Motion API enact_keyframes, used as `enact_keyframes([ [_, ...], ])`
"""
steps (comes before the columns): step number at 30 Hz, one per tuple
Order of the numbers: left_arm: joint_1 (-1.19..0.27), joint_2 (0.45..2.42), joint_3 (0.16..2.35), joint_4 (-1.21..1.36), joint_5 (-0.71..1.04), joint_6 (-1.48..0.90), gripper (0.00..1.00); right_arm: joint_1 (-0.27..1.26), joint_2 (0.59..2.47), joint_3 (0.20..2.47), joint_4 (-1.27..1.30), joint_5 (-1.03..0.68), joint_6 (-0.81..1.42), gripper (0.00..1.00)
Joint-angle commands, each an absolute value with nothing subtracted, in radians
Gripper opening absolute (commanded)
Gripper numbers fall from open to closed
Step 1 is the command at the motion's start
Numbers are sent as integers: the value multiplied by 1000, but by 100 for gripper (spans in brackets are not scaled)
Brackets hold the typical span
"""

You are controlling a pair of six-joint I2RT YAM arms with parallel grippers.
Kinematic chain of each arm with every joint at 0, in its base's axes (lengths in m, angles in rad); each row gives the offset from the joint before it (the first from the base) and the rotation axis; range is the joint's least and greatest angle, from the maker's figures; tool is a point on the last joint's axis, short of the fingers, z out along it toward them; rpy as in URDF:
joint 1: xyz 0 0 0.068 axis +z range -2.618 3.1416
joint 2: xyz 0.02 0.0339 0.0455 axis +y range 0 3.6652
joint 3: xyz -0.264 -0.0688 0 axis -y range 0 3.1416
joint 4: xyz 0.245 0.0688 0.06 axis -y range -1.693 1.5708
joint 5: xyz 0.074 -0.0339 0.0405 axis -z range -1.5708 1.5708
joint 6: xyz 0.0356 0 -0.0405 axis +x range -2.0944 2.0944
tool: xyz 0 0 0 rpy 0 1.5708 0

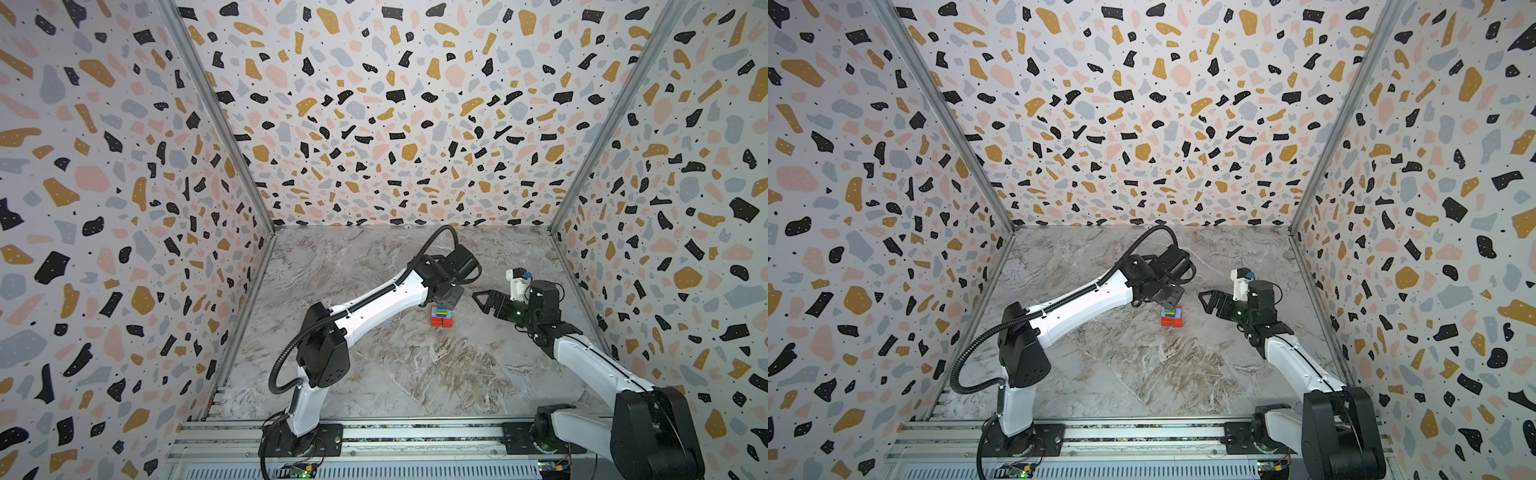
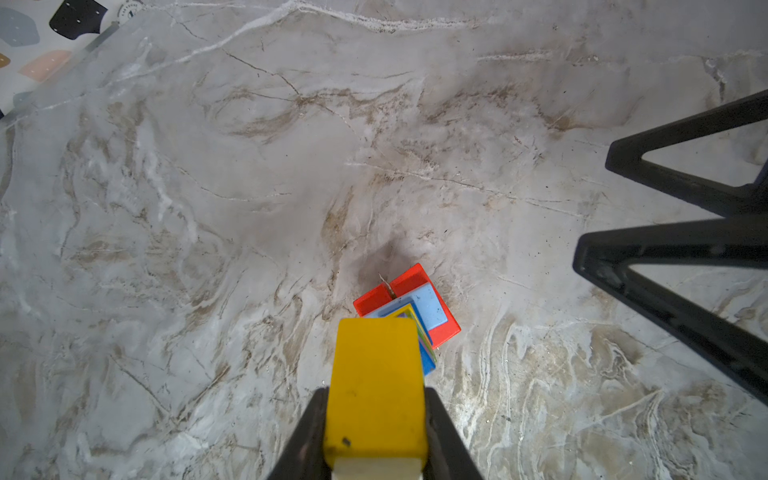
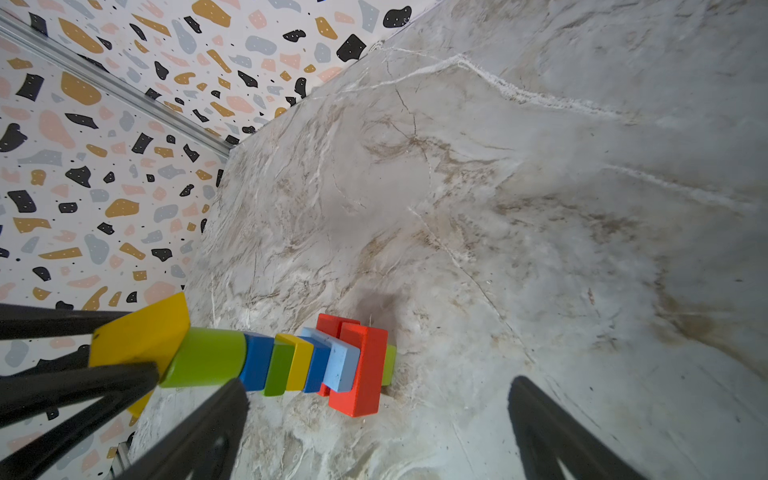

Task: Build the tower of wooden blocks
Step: 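Lower the yellow wedge onto the green cylinder with the left gripper, then open the left gripper and raise it away from the stack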

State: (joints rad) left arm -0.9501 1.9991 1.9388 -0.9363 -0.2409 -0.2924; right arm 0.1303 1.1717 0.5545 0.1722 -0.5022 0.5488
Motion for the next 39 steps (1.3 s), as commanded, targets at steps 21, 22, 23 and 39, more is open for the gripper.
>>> enact_keyframes([
  [21, -953, 1959, 1963, -919, -251, -303, 57, 124, 1175, 545, 192, -506, 545, 99],
  [22, -953, 1957, 1966, -919, -257, -304, 60, 125, 1175, 545, 193, -505, 545, 99],
  [23, -954, 1957, 1969, -920, -264, -307, 63, 125, 1175, 545, 192, -504, 545, 99],
  [39, -930, 1880, 2056, -945, -432, -333, 100, 124, 1150, 572, 164, -482, 532, 99],
])
